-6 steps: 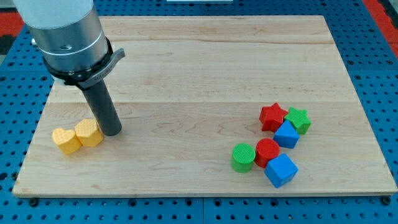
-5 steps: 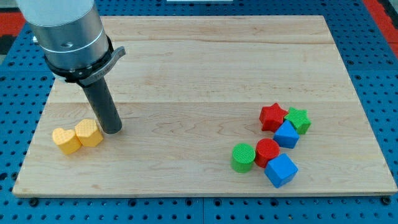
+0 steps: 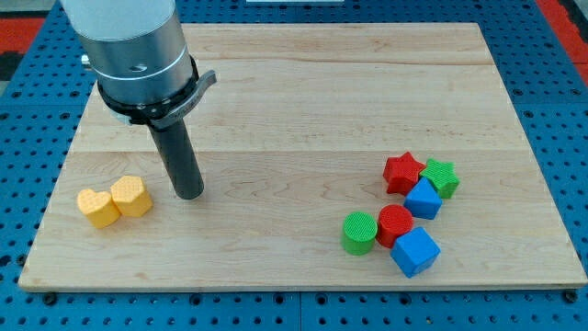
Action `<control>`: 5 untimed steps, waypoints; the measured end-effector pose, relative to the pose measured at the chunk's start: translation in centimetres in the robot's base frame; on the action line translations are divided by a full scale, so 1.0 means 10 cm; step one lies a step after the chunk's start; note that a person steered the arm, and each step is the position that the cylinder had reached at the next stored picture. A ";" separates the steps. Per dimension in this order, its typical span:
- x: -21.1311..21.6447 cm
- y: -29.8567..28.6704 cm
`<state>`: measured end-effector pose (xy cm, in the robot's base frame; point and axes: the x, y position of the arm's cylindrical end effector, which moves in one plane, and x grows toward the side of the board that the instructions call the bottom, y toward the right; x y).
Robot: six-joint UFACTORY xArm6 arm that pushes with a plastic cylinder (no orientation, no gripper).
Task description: Point your arm towards the green star
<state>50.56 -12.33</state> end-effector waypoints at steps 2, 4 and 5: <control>0.00 0.08; 0.00 0.14; -0.02 0.38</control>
<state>50.38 -8.58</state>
